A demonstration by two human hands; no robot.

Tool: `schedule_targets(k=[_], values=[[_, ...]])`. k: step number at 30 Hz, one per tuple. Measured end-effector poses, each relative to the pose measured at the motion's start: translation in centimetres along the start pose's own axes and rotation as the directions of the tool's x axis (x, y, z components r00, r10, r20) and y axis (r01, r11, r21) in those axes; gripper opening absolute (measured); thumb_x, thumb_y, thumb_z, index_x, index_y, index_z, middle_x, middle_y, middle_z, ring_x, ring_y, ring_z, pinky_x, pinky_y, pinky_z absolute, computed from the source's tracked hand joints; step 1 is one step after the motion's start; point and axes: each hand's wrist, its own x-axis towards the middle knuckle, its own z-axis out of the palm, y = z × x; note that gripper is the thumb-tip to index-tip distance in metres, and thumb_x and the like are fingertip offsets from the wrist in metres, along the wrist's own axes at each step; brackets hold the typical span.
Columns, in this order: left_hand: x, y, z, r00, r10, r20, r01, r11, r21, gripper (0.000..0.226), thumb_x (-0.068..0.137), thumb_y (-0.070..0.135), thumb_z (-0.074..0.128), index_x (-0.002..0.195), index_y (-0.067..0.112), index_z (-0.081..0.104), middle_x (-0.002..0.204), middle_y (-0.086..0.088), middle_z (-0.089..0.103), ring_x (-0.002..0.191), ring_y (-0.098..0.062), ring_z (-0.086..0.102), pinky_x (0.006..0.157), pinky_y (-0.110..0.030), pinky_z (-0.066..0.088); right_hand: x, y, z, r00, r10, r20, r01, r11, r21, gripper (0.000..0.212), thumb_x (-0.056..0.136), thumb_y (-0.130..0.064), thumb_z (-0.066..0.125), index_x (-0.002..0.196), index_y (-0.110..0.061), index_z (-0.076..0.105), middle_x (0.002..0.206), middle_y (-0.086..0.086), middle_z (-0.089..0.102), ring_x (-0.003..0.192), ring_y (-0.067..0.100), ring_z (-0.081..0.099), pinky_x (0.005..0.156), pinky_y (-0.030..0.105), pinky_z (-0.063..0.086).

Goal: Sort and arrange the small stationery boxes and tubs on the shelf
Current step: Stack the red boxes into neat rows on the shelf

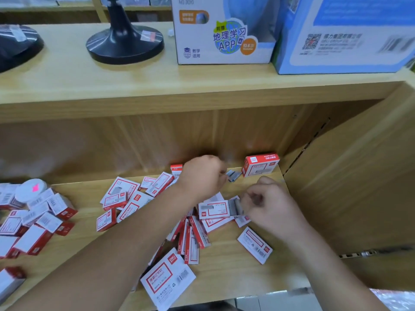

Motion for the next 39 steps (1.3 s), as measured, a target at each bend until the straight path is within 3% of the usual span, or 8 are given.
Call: schedule_targets(k=[6,12,18,24,30,33,36,39], values=[[3.0,3.2,1.3,0.987,0.032,0.158,-0.088,0.927,0.364,0.035,0.098,0.051,0.055,0.103,0.019,0.069,0.104,-0.003,0.067,0.096,-0.031,0.067,0.065,-0.031,0.039,0.9,1.6,-0.4,0.990,0.076,-0.119,-0.061,0.990,0.123,0.036,0.091,-0.024,0.062,0.057,-0.017,0.052,0.054,-0.005,0.048,0.055,0.012,0.045,0.055,0.034,0.041],[2.9,1.4,2.5,0.975,0.070,0.209,-0.121,0.962,0.245,0.026,0.100,0.040,0.053,0.114,0.032,0.074,0.107,0.006,0.065,0.101,-0.025,0.065,0.067,-0.032,0.047,1.6,2.9,-0.2,0.983,0.150,-0.109,-0.118,0.961,0.250,0.031,0.093,-0.023,0.063,0.064,-0.012,0.061,0.052,-0.006,0.054,0.051,0.007,0.047,0.053,0.030,0.041],[1.8,0.2,1.7,0.955,0.163,0.247,-0.196,0.974,0.114,0.018,0.094,0.034,0.064,0.106,0.036,0.077,0.109,0.010,0.066,0.103,-0.016,0.061,0.069,-0.031,0.051,4.0,2.1,0.2,0.993,0.101,0.057,-0.094,0.988,-0.123,0.013,0.089,-0.033,0.068,0.100,-0.030,0.075,0.088,-0.011,0.073,0.080,0.009,0.064,0.065,0.024,0.051],[2.4,1.1,1.3,0.955,0.100,0.278,-0.132,0.987,0.097,0.015,0.088,0.032,0.073,0.101,0.033,0.078,0.101,0.008,0.070,0.093,-0.020,0.064,0.064,-0.029,0.046,5.9,-0.2,0.1,0.977,0.172,0.130,-0.107,0.909,-0.403,0.016,0.090,-0.042,0.066,0.085,-0.032,0.076,0.080,-0.008,0.069,0.075,0.016,0.062,0.064,0.028,0.054],[2.3,0.9,1.3,0.958,0.084,0.275,-0.108,0.991,0.074,0.019,0.087,0.022,0.068,0.099,0.032,0.078,0.100,0.005,0.071,0.092,-0.024,0.064,0.062,-0.030,0.047,5.7,-0.7,-0.3,0.975,0.154,0.160,-0.066,0.888,-0.455,0.008,0.090,-0.027,0.065,0.086,-0.030,0.071,0.087,-0.005,0.067,0.078,0.018,0.061,0.063,0.030,0.051],[1.9,0.7,1.4,0.964,0.112,0.241,-0.133,0.988,0.072,0.022,0.087,0.022,0.064,0.098,0.033,0.078,0.098,0.005,0.071,0.092,-0.023,0.063,0.066,-0.032,0.052,4.3,-0.4,-1.0,0.990,0.096,0.107,-0.046,0.918,-0.394,0.012,0.088,-0.017,0.061,0.081,-0.026,0.062,0.092,-0.005,0.060,0.084,0.021,0.059,0.068,0.034,0.053],[1.6,0.6,1.3,0.967,0.110,0.229,-0.126,0.990,0.058,0.016,0.088,0.022,0.064,0.090,0.031,0.078,0.092,0.008,0.071,0.088,-0.018,0.062,0.063,-0.029,0.051,2.4,0.2,-1.4,0.999,0.045,-0.027,-0.049,0.976,-0.213,0.014,0.088,-0.018,0.064,0.074,-0.022,0.062,0.075,-0.007,0.065,0.072,0.018,0.063,0.061,0.035,0.055],[1.4,0.9,1.0,0.975,0.066,0.210,-0.070,0.997,0.016,0.006,0.086,0.024,0.069,0.089,0.029,0.071,0.089,0.010,0.070,0.086,-0.015,0.062,0.064,-0.030,0.050,1.4,0.5,-1.6,0.987,0.152,-0.055,-0.148,0.986,0.076,0.016,0.084,-0.014,0.073,0.070,-0.020,0.069,0.066,-0.009,0.070,0.063,0.007,0.067,0.058,0.020,0.052]])
